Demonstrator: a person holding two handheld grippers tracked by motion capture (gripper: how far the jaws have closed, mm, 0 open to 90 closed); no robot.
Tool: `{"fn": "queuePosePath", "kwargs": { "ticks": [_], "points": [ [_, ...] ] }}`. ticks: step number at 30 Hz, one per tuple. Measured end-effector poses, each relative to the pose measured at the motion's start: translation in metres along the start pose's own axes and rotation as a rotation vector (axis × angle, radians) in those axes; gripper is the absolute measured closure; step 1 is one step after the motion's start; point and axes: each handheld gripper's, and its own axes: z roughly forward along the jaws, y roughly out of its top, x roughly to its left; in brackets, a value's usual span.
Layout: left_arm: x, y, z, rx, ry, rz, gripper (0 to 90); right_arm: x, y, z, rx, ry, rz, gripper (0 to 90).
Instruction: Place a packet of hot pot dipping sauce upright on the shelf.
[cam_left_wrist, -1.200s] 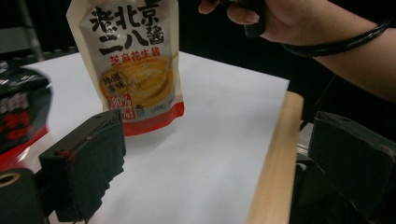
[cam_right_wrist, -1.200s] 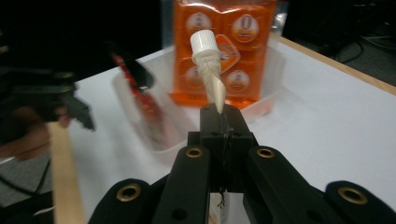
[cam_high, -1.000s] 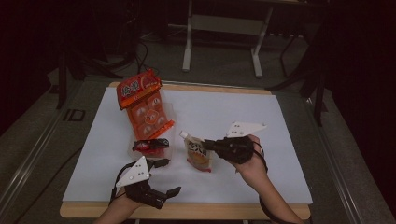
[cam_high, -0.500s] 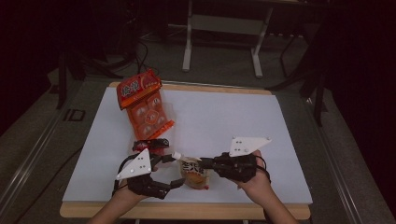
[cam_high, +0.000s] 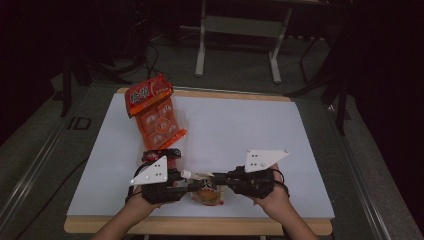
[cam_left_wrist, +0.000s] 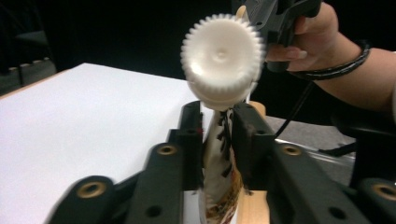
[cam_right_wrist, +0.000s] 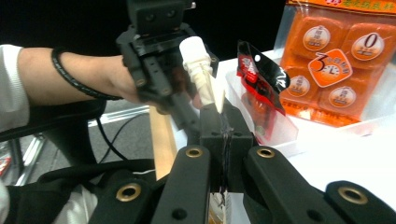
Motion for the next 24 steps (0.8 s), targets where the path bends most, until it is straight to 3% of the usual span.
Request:
{"fn": "queuePosePath", "kwargs": {
  "ticks": [3, 11, 16, 21, 24],
  "points": [
    [0.0, 0.001, 0.001, 0.012, 0.003, 0.013, 85.9, -0.001, 0.001, 0.001, 0.016, -0.011, -0.004, 89.3],
    [0.001, 0.01, -0.001, 0.032, 0.01, 0.026, 88.9, -0.004, 0.003, -0.001, 0.006, -0.018, 0.007, 84.8],
    [0.002, 0.02, -0.003, 0.033, 0.02, 0.031, 89.2, -0.003, 0.006, -0.006, -0.018, -0.042, 0.004, 72.6],
    [0.006, 0.033, -0.009, 0.014, 0.023, 0.035, 89.2, -0.005, 0.008, -0.015, -0.036, -0.075, 0.01, 52.1],
    [0.008, 0.042, -0.015, 0.003, 0.036, 0.047, 89.2, -0.008, 0.007, -0.02, -0.044, -0.101, 0.016, 47.5]
  ]
}}
